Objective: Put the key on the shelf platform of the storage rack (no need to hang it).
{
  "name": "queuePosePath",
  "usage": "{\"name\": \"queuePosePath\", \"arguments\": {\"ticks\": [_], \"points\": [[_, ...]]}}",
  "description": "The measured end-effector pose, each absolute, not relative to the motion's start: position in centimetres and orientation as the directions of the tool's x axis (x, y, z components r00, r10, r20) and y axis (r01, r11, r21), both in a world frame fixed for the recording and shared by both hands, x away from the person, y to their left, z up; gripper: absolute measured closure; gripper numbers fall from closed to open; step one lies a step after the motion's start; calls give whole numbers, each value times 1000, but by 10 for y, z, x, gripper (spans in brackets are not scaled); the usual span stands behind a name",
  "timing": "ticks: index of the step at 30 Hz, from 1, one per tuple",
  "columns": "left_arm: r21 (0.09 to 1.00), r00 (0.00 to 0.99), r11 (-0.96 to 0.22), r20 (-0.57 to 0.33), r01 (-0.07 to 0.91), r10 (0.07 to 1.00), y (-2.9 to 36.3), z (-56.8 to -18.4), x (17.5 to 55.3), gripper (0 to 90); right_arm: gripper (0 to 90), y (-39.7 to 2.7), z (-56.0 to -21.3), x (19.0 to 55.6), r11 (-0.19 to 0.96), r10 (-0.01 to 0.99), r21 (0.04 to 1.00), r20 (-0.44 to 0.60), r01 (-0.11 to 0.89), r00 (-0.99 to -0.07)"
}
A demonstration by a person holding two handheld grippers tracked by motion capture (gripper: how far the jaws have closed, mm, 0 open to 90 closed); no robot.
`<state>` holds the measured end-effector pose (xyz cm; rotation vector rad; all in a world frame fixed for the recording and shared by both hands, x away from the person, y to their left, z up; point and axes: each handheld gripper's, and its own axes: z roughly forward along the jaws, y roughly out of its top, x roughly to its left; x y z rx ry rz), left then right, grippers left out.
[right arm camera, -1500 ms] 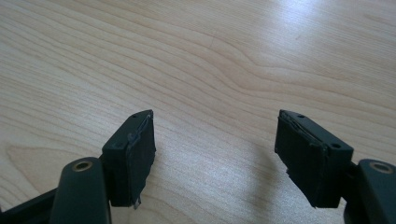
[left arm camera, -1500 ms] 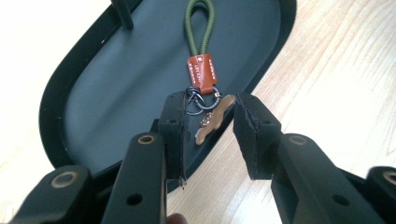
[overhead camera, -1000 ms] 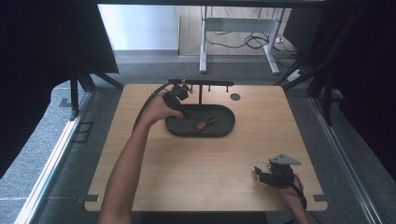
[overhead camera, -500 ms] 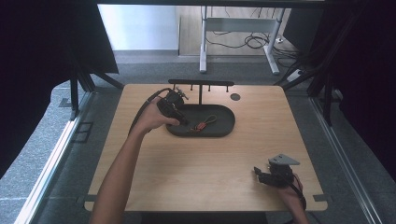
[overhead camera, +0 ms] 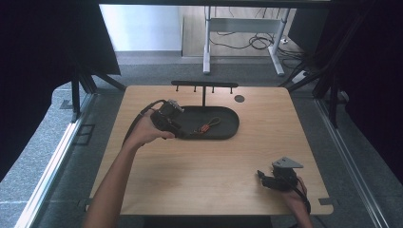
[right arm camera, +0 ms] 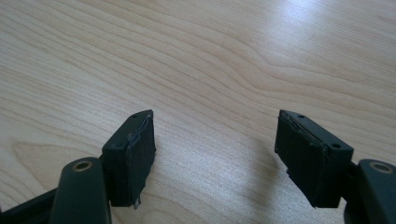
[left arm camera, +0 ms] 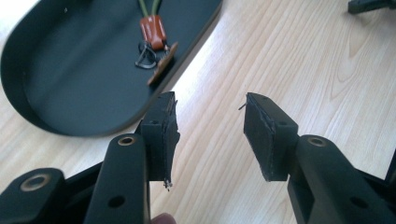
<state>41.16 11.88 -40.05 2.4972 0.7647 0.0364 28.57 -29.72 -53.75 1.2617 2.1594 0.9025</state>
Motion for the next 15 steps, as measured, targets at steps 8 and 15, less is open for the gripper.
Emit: {"name": "queuePosePath", "arguments": {"ticks": [8,15], "points": [[509,823,-675,-127,534,554,133,-414,397,543,297,-297,-536,285,355,885,745,-74,564,-459],[519,824,-672,-124,529,553,139,-425,380,545,297,-296,-536,285,361,882,747,-79,559,-464]]}}
